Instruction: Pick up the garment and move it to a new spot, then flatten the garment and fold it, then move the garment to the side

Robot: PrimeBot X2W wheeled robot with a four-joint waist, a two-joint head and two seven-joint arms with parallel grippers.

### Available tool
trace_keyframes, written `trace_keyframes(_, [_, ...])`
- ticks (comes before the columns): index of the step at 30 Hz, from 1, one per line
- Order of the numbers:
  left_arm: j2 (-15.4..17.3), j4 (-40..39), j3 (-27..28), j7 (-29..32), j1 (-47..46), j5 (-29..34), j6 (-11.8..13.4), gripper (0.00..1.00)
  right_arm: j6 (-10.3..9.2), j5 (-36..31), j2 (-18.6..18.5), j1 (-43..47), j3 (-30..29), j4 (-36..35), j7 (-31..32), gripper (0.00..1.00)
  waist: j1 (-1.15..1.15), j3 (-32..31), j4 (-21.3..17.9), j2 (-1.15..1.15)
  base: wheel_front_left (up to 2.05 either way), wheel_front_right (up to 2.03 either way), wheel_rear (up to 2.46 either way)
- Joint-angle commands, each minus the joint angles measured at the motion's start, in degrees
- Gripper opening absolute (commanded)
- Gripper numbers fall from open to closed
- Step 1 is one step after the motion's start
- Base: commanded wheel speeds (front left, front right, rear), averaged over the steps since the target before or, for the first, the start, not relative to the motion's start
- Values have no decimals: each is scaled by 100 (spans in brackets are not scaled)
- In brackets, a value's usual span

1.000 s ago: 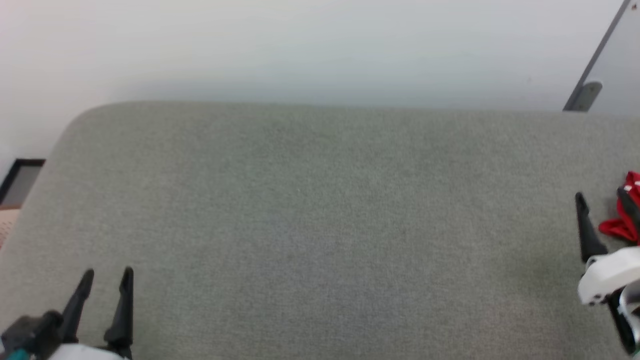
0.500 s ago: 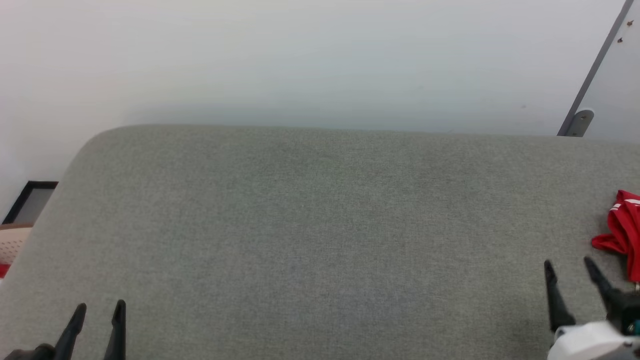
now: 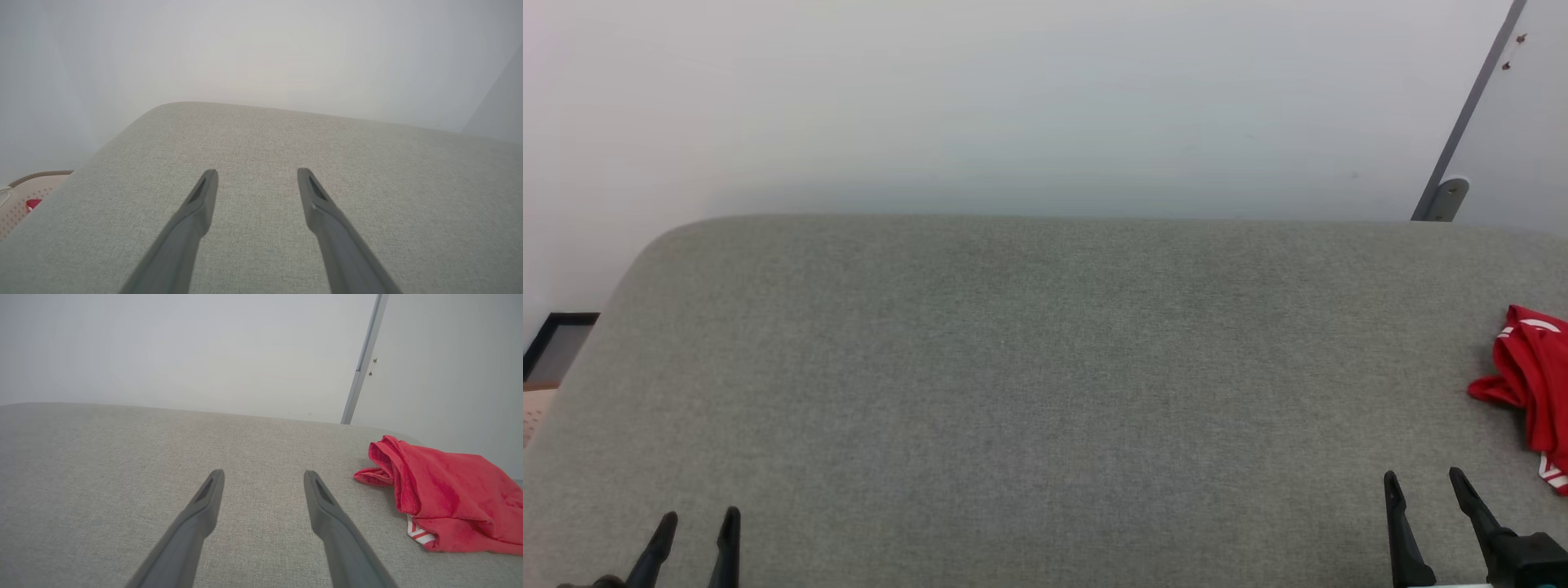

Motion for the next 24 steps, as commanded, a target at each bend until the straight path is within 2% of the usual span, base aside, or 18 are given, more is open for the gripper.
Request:
trace_keyframes(1, [10, -5, -3, -4, 33, -12, -12, 100, -12, -50, 24, 71, -10, -66, -25, 100, 0, -1, -17, 0, 0, 0, 0])
trace_keyframes(24, [-114, -90, 67, -4, 54, -58, -12, 100, -12, -249, 128, 218, 17, -552, -27, 100, 0, -20, -61, 0, 0, 0, 0])
